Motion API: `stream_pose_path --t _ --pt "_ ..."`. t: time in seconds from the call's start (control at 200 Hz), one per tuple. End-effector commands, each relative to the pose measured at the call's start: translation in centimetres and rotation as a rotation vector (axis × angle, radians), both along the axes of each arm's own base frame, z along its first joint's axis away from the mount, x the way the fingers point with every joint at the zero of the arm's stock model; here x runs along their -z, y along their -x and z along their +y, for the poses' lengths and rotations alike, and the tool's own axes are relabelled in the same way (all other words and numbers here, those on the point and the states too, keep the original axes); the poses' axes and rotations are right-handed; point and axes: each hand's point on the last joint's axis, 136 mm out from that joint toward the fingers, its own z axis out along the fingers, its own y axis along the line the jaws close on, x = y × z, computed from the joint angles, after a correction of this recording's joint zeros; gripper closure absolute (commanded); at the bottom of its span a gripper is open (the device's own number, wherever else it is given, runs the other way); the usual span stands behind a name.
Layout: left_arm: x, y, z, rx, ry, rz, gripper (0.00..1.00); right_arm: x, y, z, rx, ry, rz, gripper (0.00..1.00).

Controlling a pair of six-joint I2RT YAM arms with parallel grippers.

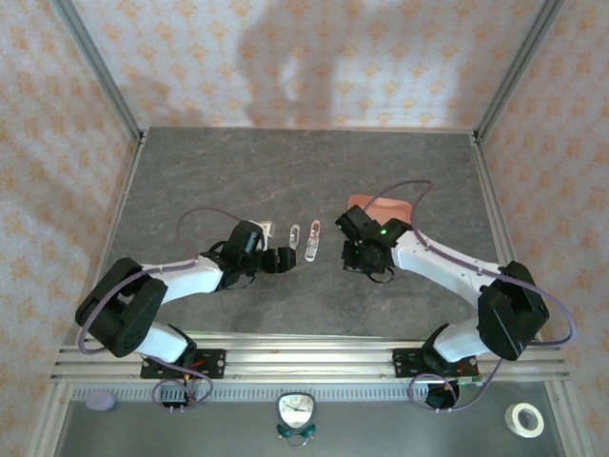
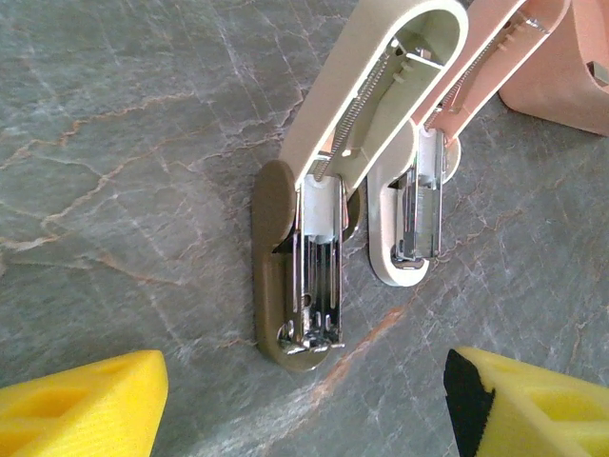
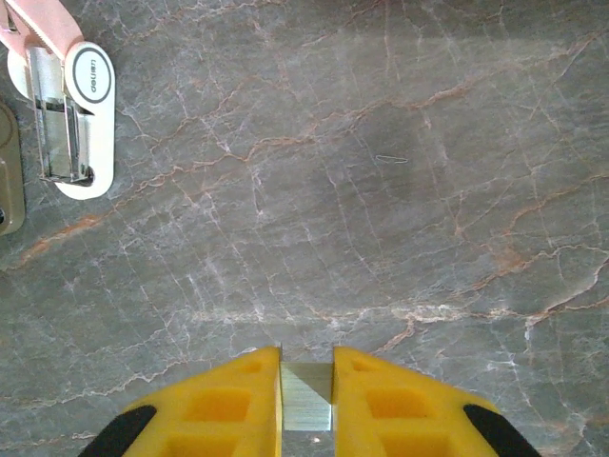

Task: Load the staples into the stapler

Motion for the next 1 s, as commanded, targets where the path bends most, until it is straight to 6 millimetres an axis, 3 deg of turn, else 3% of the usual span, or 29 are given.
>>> stream_pose_path --t 0.0,0.32,0.686,0.996 --pt "-0.9 -1.1 -1.4 0.007 0.036 -0.029 0.23 -0.4 -0.2 -0.8 0.028 0.012 -0.033 0.81" --pt "-0.7 -1.3 -3.5 0.052 0.093 -0.012 0.3 -0.3 0.0 -1.4 0.037 0.034 -0.033 0.81" --pt "-1.0 -1.1 -4.3 0.068 0.125 -0.012 0.34 -0.1 0.3 -1.4 0.038 0.034 -0.023 0.81" --pt "-1.6 -0.9 -2.4 0.019 0.051 -0.031 0.29 0.7 0.2 -1.1 -0.005 0.09 0.006 0.81"
